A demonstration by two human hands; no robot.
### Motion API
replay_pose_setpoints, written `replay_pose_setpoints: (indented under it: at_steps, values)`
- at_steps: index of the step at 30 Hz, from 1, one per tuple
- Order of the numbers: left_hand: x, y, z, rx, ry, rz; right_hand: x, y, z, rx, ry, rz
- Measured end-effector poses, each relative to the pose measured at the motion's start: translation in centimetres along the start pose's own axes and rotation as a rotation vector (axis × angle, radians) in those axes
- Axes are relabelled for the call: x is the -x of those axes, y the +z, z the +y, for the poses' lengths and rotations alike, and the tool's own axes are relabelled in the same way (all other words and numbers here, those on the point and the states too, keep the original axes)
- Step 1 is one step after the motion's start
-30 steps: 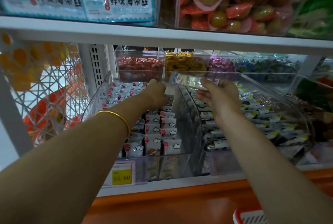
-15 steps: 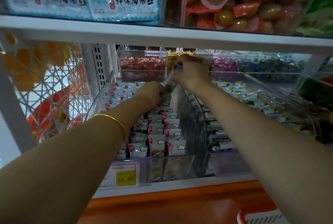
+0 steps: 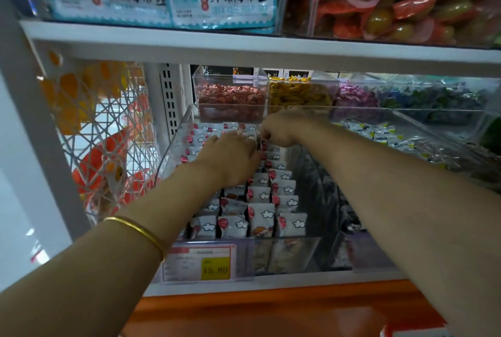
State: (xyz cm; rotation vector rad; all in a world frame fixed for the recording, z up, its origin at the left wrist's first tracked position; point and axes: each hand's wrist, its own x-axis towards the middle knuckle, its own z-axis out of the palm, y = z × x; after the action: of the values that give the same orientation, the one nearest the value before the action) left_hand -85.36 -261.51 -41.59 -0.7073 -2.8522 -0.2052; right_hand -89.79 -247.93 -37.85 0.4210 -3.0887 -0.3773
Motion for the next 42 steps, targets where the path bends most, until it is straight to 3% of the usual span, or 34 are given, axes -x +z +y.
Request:
replay_pose_setpoints:
  at_steps: [3,8,12,18,22,27,32,34,37,42]
  values:
    - [0.2,0.4,-0.3,0.015,-0.012,-0.063,-0.2,-0.2,0.4,-0.088,-0.009,-0.032]
    - [0.3,0.5,-0.5,0.075,-0.010,-0.057,-1.1,0.0,1.2,-0.369,0.070,0.194]
    - [0.3,0.4,-0.5,0.129,-0.006,-0.041,-2.0,0.0,0.9,-0.239,0.101,0.338]
    - [0.4,0.2,-0.4,0.141,0.002,-0.062,-3.2,0.9,-0.4,0.031,0.172,0.246]
    - [0.6,-0.1,-0.3,0.139,0.000,-0.050,-3.5,0.8,-0.4,-0.016,0.199,0.268]
    - [2.1,-1.3,0.0,0.296,-0.034,0.109,-1.4,-0.5,0.8,-0.351,0.297,0.412]
    - [6.3,-2.6,1.1,0.572,-0.131,0.280,6.1,-0.4,0.8,-0.588,0.392,0.847]
    - [8.0,-3.0,1.9,0.676,-0.181,0.311,9.6,-0.3,0.0,-0.770,0.376,0.939]
    - [10.2,-3.6,2.6,0.781,-0.198,0.320,14.1,-0.3,-2.0,-1.046,0.310,0.925]
    - [13.1,-4.1,2.4,1.178,-0.257,0.236,18.6,0.1,-5.1,-1.621,0.268,0.686]
